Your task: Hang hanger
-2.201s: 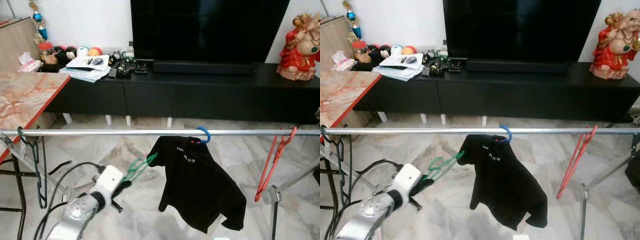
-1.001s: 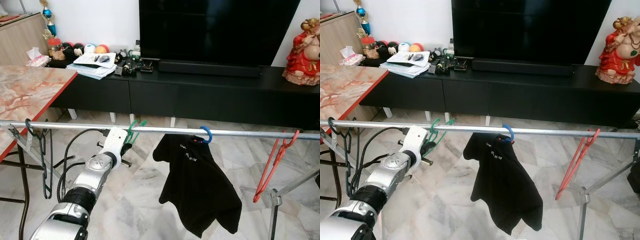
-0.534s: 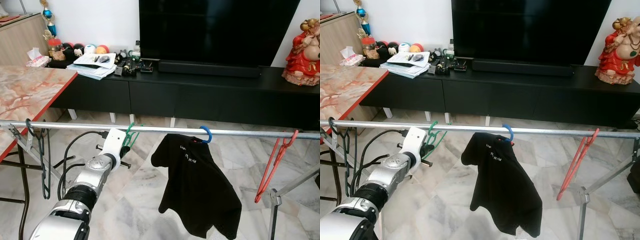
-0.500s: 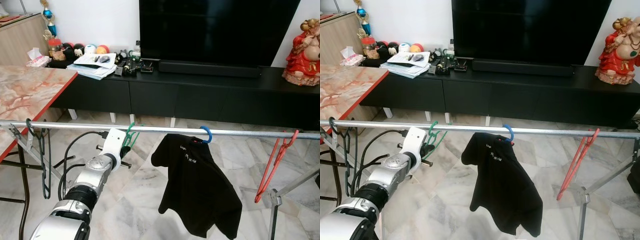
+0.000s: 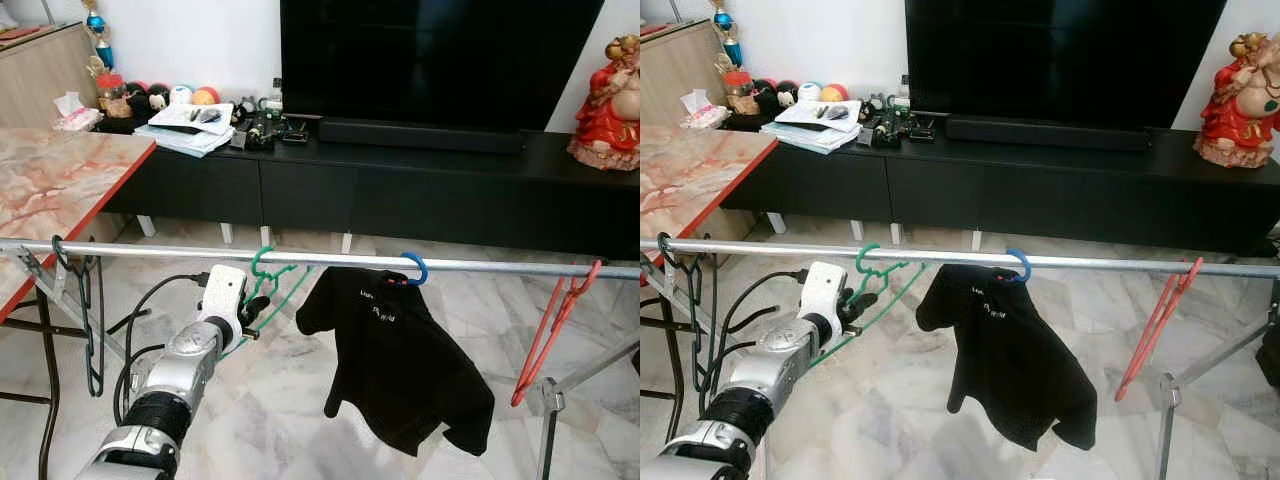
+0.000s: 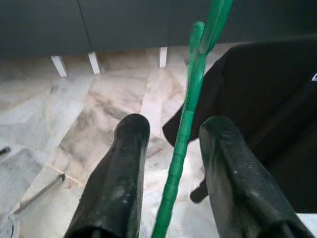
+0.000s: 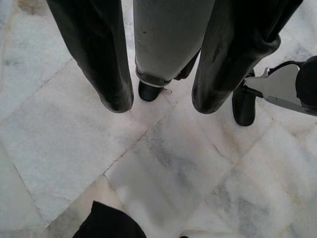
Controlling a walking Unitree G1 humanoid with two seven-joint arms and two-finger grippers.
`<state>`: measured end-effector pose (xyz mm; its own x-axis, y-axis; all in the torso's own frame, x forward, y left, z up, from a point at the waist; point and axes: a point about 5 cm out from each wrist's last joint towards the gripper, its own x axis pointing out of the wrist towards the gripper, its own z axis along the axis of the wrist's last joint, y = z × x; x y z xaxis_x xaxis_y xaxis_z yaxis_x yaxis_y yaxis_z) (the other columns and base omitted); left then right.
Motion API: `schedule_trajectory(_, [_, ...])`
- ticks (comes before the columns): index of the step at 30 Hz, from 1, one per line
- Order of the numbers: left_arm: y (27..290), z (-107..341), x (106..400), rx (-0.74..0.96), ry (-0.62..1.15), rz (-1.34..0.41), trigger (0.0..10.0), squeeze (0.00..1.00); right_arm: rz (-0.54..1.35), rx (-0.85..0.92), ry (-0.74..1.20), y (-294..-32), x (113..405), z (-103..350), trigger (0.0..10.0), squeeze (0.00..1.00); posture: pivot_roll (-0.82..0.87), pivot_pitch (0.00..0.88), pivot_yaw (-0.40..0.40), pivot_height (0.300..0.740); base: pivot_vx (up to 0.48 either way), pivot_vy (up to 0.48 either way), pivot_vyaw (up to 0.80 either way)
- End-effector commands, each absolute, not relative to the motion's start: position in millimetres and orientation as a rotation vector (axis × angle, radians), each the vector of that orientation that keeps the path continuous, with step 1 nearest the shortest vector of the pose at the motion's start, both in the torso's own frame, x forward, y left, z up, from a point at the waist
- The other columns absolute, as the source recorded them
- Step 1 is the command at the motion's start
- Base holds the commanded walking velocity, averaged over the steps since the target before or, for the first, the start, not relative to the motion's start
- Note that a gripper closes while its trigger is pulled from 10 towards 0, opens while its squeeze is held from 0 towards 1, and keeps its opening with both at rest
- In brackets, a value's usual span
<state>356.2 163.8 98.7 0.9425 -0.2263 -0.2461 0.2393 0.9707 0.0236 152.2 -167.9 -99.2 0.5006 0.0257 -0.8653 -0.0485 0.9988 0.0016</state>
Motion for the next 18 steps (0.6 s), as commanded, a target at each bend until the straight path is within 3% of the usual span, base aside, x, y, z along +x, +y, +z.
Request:
schedule_trajectory(1, [168, 101, 352, 0.041, 0.226, -0.232, 10.0, 0.89, 0.04, -0.021, 1.044, -168, 152, -99, 10.0, 0.0, 0.12, 0.019, -0.015, 0.74, 0.0, 0.0, 0.0])
schedule_trajectory(9, [186, 107, 335, 0.064, 0.196, -0.214, 10.0, 0.89, 0.038, -0.018, 1.045, -168, 151, -100, 10.0, 0.0, 0.13, 0.024, -0.009, 0.74, 0.0, 0.0, 0.0])
schedule_trajectory(18, [205, 127, 296, 0.053, 0.121, -0.24, 10.0, 0.86, 0.039, -0.015, 1.047, -167, 150, -100, 10.0, 0.0, 0.14, 0.026, -0.006, 0.74, 0.0, 0.0, 0.0])
